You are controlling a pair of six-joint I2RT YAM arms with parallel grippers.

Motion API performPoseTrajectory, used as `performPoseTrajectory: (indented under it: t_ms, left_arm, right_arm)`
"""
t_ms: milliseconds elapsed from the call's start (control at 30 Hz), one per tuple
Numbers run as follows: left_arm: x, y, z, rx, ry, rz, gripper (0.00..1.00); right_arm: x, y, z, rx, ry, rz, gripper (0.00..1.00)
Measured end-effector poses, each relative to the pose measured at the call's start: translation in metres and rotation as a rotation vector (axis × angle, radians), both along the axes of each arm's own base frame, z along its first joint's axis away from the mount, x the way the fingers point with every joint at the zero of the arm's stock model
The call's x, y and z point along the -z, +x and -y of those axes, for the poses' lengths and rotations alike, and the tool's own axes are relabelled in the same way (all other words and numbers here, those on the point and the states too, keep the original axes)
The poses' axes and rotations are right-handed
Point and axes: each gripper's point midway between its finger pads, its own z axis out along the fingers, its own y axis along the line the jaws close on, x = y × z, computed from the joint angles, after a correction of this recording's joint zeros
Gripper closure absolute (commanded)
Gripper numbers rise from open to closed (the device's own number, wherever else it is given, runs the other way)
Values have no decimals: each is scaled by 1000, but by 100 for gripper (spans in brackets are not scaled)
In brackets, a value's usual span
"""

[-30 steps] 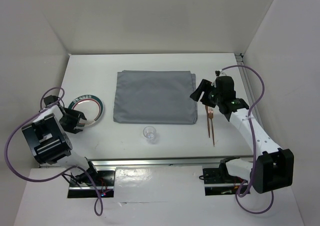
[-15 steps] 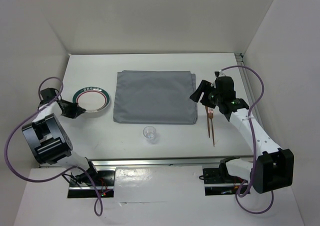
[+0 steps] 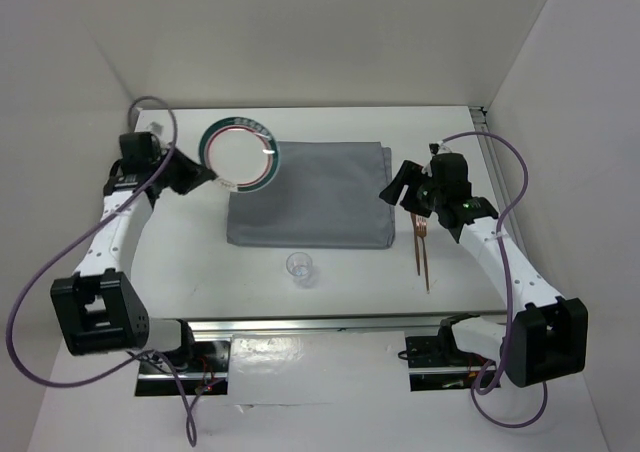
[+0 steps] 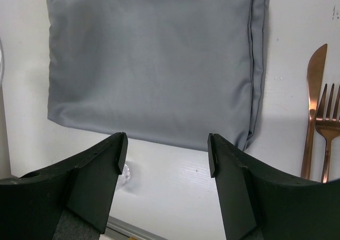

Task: Set the dinner table for one person

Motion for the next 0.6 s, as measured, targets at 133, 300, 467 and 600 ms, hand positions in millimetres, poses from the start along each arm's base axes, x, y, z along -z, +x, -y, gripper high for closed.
performPoseTrajectory:
  t_ms: [133, 300, 467, 600]
  left_arm:
    - [-2, 23, 73, 251, -22, 15, 100]
    - [37, 47, 139, 449, -51, -71, 100]
    - [88, 50, 165, 507, -69, -187, 100]
    - [114, 58, 175, 522, -70, -235, 100]
  right_arm:
    - [-1, -1, 1, 3, -2, 2, 26]
    - [-8, -6, 5, 20, -11, 18, 26]
    - [-8, -10, 10, 33, -28, 14, 25]
    - [-6, -11, 12, 39, -45, 8, 25]
